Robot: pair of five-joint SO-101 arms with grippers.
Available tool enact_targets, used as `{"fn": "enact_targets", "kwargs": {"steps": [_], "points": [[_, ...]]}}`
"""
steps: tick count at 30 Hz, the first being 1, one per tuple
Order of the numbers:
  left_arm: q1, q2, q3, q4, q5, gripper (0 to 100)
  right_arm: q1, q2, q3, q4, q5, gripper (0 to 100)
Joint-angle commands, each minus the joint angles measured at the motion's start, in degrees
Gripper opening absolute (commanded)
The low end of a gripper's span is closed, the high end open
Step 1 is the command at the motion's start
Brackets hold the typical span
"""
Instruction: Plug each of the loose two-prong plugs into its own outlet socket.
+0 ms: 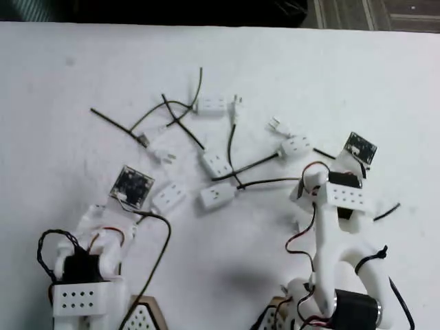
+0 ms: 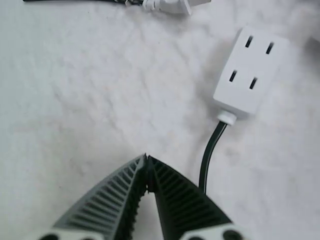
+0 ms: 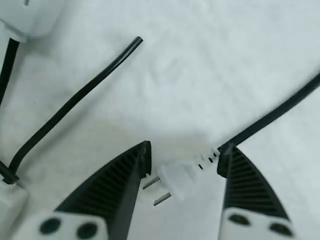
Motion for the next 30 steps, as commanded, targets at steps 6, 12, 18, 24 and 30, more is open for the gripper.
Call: {"fn": "enact_targets", "kwargs": {"steps": [6, 12, 18, 24, 30], "points": [[0.13, -0.48, -0.35, -0.70, -0.26, 2, 0.84, -1.71, -0.62, 1.45, -0.09, 22.6], [0.13, -0.48, -0.35, -0.79, -0.26, 2, 0.75, -1.71, 1.58, 4.88, 0.00, 22.6], [0.13, -0.48, -0.35, -0.79, -0.26, 2, 1.36, -1.80, 1.32, 8.75, 3.08, 22.6], [0.13, -0.48, -0.35, -0.88, -0.26, 2, 3.56, -1.80, 1.41, 9.80, 3.78, 22.6], [0.13, -0.48, -0.35, -0.88, -0.26, 2, 2.42, -1.27, 1.76, 5.05, 3.25, 22.6]]}}
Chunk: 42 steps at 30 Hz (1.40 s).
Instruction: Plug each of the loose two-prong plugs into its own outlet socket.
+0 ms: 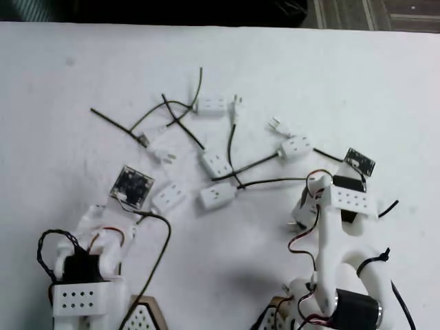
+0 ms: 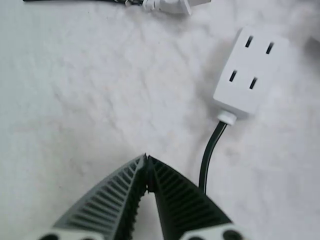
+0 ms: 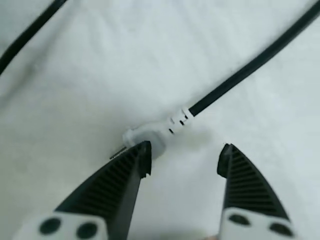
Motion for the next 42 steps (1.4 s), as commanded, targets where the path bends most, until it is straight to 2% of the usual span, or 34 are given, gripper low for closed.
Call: {"fn": "enact_targets", "kwargs": {"steps": [1, 10, 17, 19, 23, 25, 29, 36, 42], "points": [[0.13, -0.48, -0.35, -0.79, -0.26, 2, -0.40, -0.66, -0.26, -3.12, 0.26, 22.6], [0.13, -0.48, -0.35, -0.79, -0.26, 2, -3.74, 11.03, -3.34, -8.57, -1.49, 22.6], [0.13, -0.48, -0.35, -0.88, -0.26, 2, -4.18, 14.99, -8.00, -5.14, -1.93, 21.9], [0.13, -0.48, -0.35, -0.88, -0.26, 2, -4.09, 14.90, -8.18, -5.14, -1.76, 17.1], [0.13, -0.48, -0.35, -0.88, -0.26, 2, -4.09, 14.90, -9.05, -5.49, -1.76, 0.7], [0.13, -0.48, -0.35, -0.88, -0.26, 2, -3.91, 14.90, -9.67, -5.32, -1.76, 3.5], [0.13, -0.48, -0.35, -0.88, -0.26, 2, -4.18, 14.90, -10.02, -5.23, -1.14, 1.8], [0.13, -0.48, -0.35, -0.97, -0.26, 2, -4.09, 9.98, -10.64, -2.68, 11.52, 1.7], [0.13, -0.48, -0.35, -0.97, -0.26, 2, -3.82, -0.92, -10.29, -1.45, 32.18, 1.7]]}}
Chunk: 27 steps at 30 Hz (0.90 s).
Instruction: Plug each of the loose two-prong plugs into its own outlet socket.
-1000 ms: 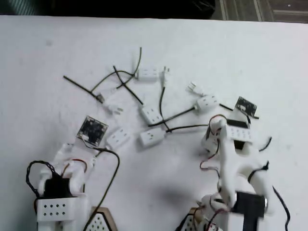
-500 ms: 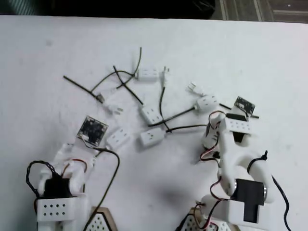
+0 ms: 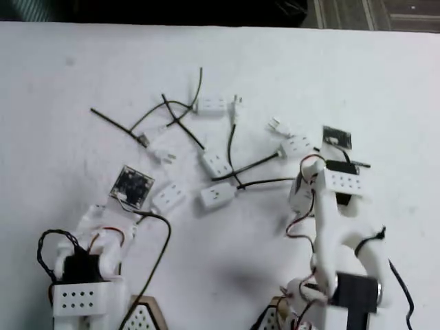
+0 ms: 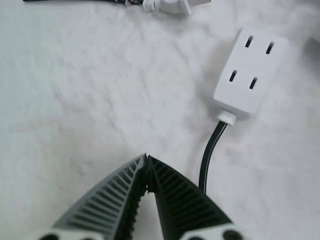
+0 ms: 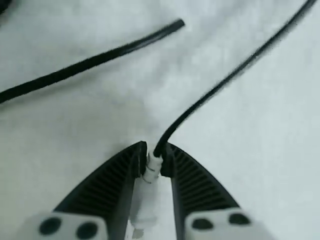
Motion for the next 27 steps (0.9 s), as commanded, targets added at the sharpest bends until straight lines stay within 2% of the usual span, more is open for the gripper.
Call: {"fn": "enact_targets", "kwargs": {"steps": [1, 6, 9, 16, 21, 27], "points": [[0.13, -0.48, -0.35, -0.97, -0.26, 2, -0.40, -6.46, -1.93, 0.75, 13.63, 1.7], [0.13, -0.48, -0.35, -0.97, -0.26, 2, -2.33, -6.64, -1.85, 0.84, 29.19, 1.7], [0.13, -0.48, -0.35, -0.97, -0.26, 2, -4.53, -6.64, -1.85, 0.84, 34.20, 1.7], [0.13, -0.48, -0.35, -0.88, -0.26, 2, -10.51, -1.80, -2.46, -0.48, 34.55, 1.7], [0.13, -0.48, -0.35, -0.88, -0.26, 2, -10.59, 8.48, -6.24, -4.35, 34.55, 1.8], [0.13, -0.48, -0.35, -0.97, -0.26, 2, -10.68, 14.02, -10.46, -0.66, 34.55, 3.0]]}}
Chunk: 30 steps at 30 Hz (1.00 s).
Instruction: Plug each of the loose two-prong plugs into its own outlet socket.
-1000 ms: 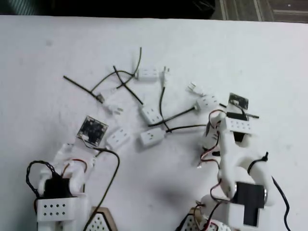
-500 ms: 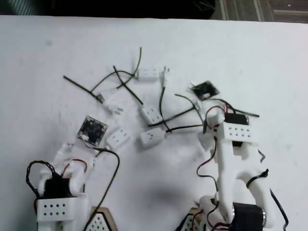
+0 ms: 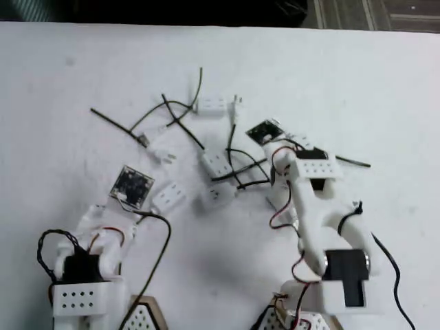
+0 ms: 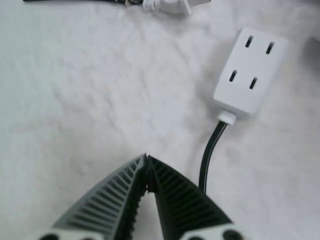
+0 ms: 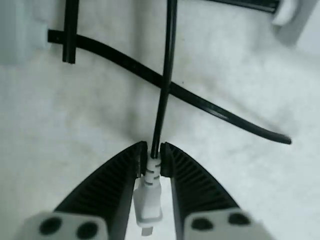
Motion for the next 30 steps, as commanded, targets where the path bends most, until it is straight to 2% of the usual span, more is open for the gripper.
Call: {"fn": "enact_targets", "kwargs": {"steps": [1, 5, 14, 20, 30], "points": [[0.13, -0.48, -0.35, -0.97, -0.26, 2, -0.31, 0.13, -4.04, 3.91, 0.62, 5.1], [0.13, -0.48, -0.35, -0.97, -0.26, 2, -0.31, 0.57, -5.98, 9.27, 0.62, 12.7], [0.13, -0.48, -0.35, -0.97, -0.26, 2, -0.31, 0.66, -6.07, 10.68, 0.97, 12.6], [0.13, -0.48, -0.35, -0.88, -0.26, 2, -2.68, 0.66, -6.24, 16.66, 0.97, 12.6], [0.13, -0.48, -0.35, -0.88, -0.26, 2, -2.51, 3.03, -8.70, 17.01, 0.97, 12.6]]}}
